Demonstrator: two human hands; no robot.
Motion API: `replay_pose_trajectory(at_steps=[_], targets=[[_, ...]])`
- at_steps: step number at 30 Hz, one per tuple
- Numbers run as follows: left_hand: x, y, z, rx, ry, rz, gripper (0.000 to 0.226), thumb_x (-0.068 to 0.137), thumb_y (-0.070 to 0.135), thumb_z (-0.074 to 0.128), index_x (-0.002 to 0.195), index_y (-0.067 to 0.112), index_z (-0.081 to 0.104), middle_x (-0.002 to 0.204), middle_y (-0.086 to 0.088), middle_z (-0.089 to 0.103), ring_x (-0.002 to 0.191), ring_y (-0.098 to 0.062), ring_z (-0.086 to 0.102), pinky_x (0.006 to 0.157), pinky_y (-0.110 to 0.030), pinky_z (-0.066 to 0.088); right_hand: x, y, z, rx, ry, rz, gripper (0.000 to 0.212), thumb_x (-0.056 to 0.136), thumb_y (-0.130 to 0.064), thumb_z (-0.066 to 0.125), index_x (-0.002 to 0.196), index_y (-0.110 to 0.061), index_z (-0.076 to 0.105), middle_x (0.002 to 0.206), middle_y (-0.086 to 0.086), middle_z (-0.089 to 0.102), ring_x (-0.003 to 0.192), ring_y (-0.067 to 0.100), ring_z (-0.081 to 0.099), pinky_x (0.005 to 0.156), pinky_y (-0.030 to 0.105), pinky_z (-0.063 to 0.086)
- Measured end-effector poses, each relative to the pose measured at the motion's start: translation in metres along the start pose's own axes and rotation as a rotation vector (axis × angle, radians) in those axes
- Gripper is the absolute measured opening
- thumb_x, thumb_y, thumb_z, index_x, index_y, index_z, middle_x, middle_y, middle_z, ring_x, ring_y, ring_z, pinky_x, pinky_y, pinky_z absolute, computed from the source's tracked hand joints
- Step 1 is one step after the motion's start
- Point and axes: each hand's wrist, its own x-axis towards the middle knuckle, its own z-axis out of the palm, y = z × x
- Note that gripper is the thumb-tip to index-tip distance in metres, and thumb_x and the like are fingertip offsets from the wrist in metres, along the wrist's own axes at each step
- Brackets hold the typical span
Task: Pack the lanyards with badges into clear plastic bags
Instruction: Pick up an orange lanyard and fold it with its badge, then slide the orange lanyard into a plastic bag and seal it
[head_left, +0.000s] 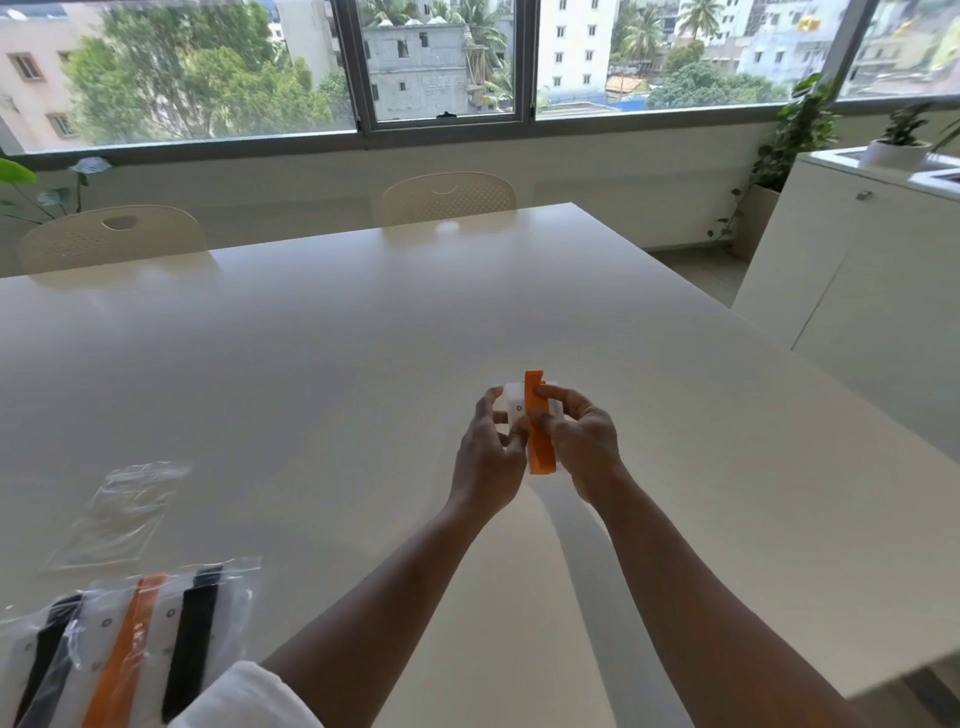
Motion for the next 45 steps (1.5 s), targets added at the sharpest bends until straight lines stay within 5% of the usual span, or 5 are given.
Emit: replay_pose_trajectory(at_steps=[5, 13, 25, 38, 45], targets=[[-0.004, -0.007, 0.031, 0.288, -0.101, 0.058, 0.059, 0.103, 0.046, 0.034, 0.157, 0.029, 0.013, 0.157, 0.001, 0.034, 0.14, -0.021, 0.037, 0.114, -0.048, 0.033, 0.014, 0.012, -0.029, -0.157, 0.058, -0.021, 0.035, 0.092, -0.012, 0.062, 0.125, -0.024, 0.063, 0.121, 0.003, 0.063, 0.101, 0.022, 0.064, 0.078, 0.031, 0.057], [0.0, -0.007, 0.057, 0.622, -0.297, 0.153, 0.056, 0.106, 0.035, 0.017, 0.157, 0.024, -0.004, 0.165, 0.004, -0.005, 0.151, -0.011, -0.011, 0.122, -0.049, -0.006, 0.03, 0.034, -0.051, -0.656, 0.045, -0.203, 0.042, 0.095, -0.012, 0.055, 0.137, -0.012, 0.053, 0.128, 0.012, 0.053, 0.119, 0.024, 0.055, 0.098, 0.019, 0.039], [0.005, -0.006, 0.067, 0.751, -0.33, 0.149, 0.06, 0.104, 0.03, 0.018, 0.156, 0.018, -0.008, 0.165, 0.0, -0.011, 0.15, -0.011, -0.015, 0.122, -0.049, -0.007, 0.04, 0.048, -0.058, -1.089, -0.02, -0.335, 0.045, 0.099, -0.028, 0.037, 0.143, -0.024, 0.046, 0.156, -0.012, 0.03, 0.135, 0.01, 0.026, 0.107, 0.032, 0.024], [0.003, -0.011, 0.05, 0.493, -0.16, 0.053, 0.057, 0.106, 0.034, 0.019, 0.157, 0.013, 0.004, 0.166, -0.001, -0.002, 0.152, -0.01, -0.005, 0.124, -0.04, -0.004, 0.024, 0.041, -0.05, -0.912, 0.313, -0.526, 0.025, 0.081, -0.031, 0.056, 0.091, -0.017, 0.075, 0.125, -0.007, 0.059, 0.118, 0.021, 0.046, 0.09, 0.039, 0.042], [0.005, -0.025, -0.026, 0.472, 0.076, 0.04, 0.055, 0.106, 0.03, 0.025, 0.157, 0.014, 0.011, 0.165, 0.001, 0.005, 0.152, -0.01, 0.003, 0.124, -0.036, 0.001, 0.017, 0.02, 0.029, -0.795, 0.192, -0.738, 0.016, 0.086, -0.023, 0.062, 0.089, -0.013, 0.075, 0.105, -0.004, 0.069, 0.105, 0.016, 0.053, 0.086, 0.032, 0.049]])
